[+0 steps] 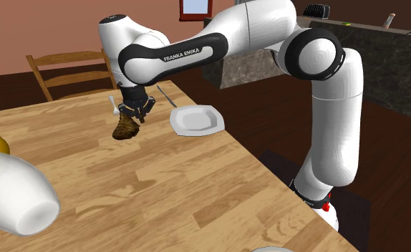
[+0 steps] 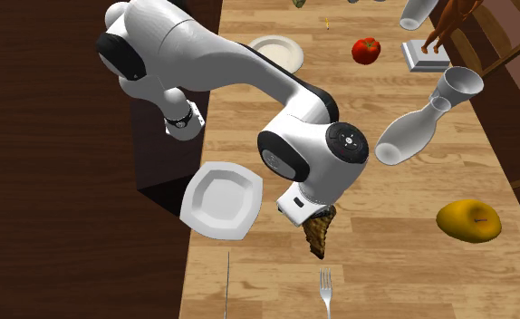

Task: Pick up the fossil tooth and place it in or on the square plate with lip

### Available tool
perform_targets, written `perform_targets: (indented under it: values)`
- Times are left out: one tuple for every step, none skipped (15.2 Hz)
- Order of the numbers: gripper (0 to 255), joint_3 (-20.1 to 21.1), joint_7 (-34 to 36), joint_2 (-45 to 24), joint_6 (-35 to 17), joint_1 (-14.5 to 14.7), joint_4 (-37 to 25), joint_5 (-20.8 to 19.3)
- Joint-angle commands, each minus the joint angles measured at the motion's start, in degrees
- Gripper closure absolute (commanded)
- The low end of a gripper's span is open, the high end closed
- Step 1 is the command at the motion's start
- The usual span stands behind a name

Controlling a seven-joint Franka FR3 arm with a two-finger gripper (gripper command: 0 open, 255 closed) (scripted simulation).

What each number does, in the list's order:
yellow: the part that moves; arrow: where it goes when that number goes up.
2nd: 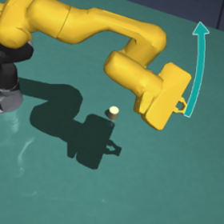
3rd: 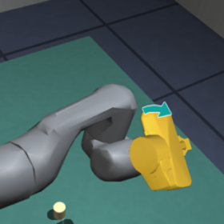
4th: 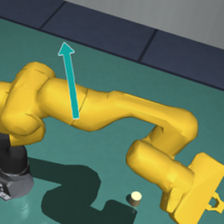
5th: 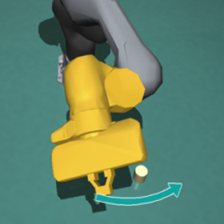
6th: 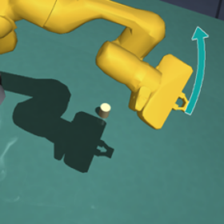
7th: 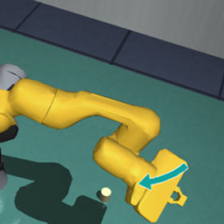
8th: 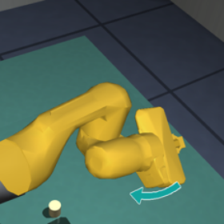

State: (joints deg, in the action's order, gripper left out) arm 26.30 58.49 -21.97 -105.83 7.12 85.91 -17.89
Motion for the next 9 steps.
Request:
perform_targets:
  values:
    - [255, 0.0, 0.0, 0.0, 0.0, 0.0, 0.0, 0.0]
    - [0, 0.0, 0.0, 0.0, 0.0, 0.0, 0.0, 0.0]
    - [0, -0.1, -0.4, -2.5, 1.9, 1.4, -4.1, -1.6]
    - [0, -0.2, -0.9, -5.1, 3.9, 3.0, -8.5, -3.2]
    - [0, -0.4, -1.6, -7.9, 6.1, 4.8, -13.2, -4.8]
    - [0, -0.7, -2.4, -10.8, 8.4, 6.7, -18.3, -6.4]
    - [0, -1.1, -3.5, -14.1, 10.9, 8.8, -24.1, -7.9]
    - [0, -1.3, -3.6, -14.3, 11.1, 9.1, -24.5, -8.0]
    - [0, -1.3, -3.5, -14.2, 10.2, 8.8, -23.6, -8.0]
